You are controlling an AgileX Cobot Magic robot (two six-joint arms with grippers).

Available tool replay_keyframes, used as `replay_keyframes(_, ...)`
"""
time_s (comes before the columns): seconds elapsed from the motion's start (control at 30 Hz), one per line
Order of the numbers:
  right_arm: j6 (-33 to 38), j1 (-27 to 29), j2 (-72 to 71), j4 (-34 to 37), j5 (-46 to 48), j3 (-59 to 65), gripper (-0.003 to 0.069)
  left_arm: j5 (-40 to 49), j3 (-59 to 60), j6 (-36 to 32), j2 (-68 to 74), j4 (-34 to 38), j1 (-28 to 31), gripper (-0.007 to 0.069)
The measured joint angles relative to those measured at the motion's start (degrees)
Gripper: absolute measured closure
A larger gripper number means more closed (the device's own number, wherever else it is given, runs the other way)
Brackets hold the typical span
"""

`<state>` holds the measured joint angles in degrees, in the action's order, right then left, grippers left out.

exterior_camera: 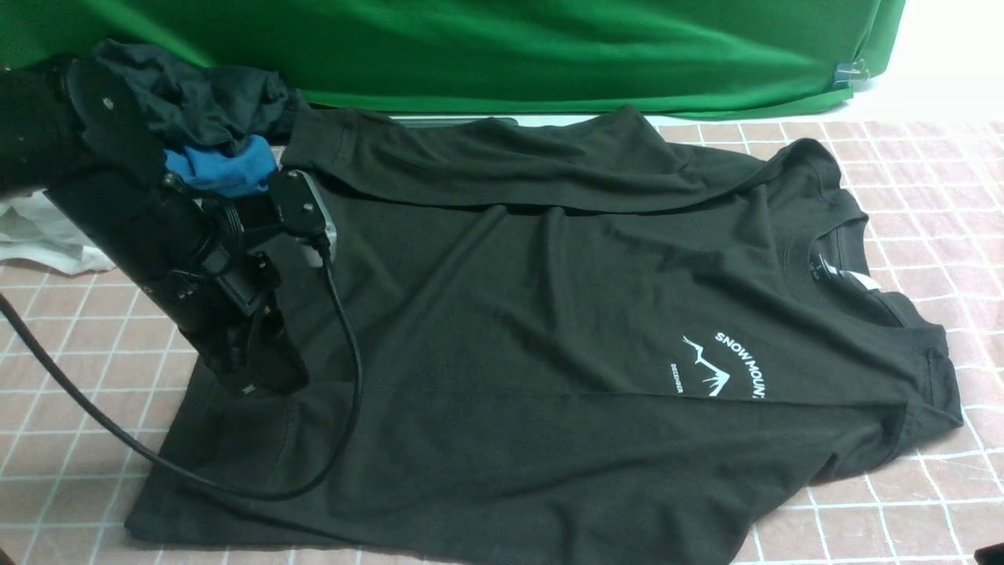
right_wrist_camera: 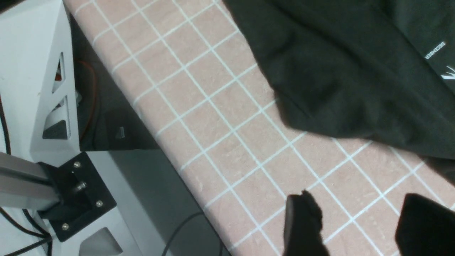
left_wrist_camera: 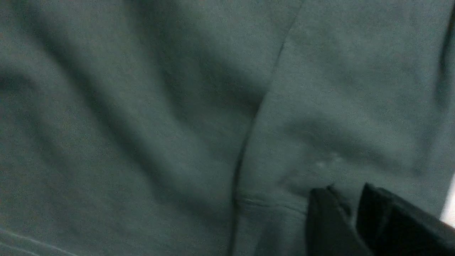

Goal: Fold a long-sleeved shirt over a pink coffee tablecloth.
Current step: 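Grasp the left edge of the dark T-shirt lying flat on the table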

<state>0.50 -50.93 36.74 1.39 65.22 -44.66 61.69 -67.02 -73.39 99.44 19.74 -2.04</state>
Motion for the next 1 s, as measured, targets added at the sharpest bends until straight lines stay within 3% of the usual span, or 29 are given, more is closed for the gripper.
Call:
replay_keyframes(0.23,-0.1,0.0,0.0,1.3,-1.9,0.0,0.0308,-5.3,2.3,-9.4,3.0,-0.7,0.0,0.0246)
replay_keyframes(0.4,-0.1,0.0,0.0,1.4,-3.2,0.0,0.0308,-6.5,2.3,-12.1,4.6,0.3,0.0,0.0245)
replay_keyframes(0.67,-0.5,0.0,0.0,1.5,-4.0,0.0,0.0330,-6.8,2.3,-13.1,7.2,-0.8,0.0,0.0351)
replay_keyframes(0.9,-0.5,0.0,0.0,1.5,-4.9,0.0,0.0343,-7.7,2.3,-11.4,7.3,-2.8,0.0,0.0568)
replay_keyframes(1.0,-0.5,0.0,0.0,1.5,-5.3,0.0,0.0344,-8.1,2.3,-10.0,6.7,-2.9,0.0,0.0595)
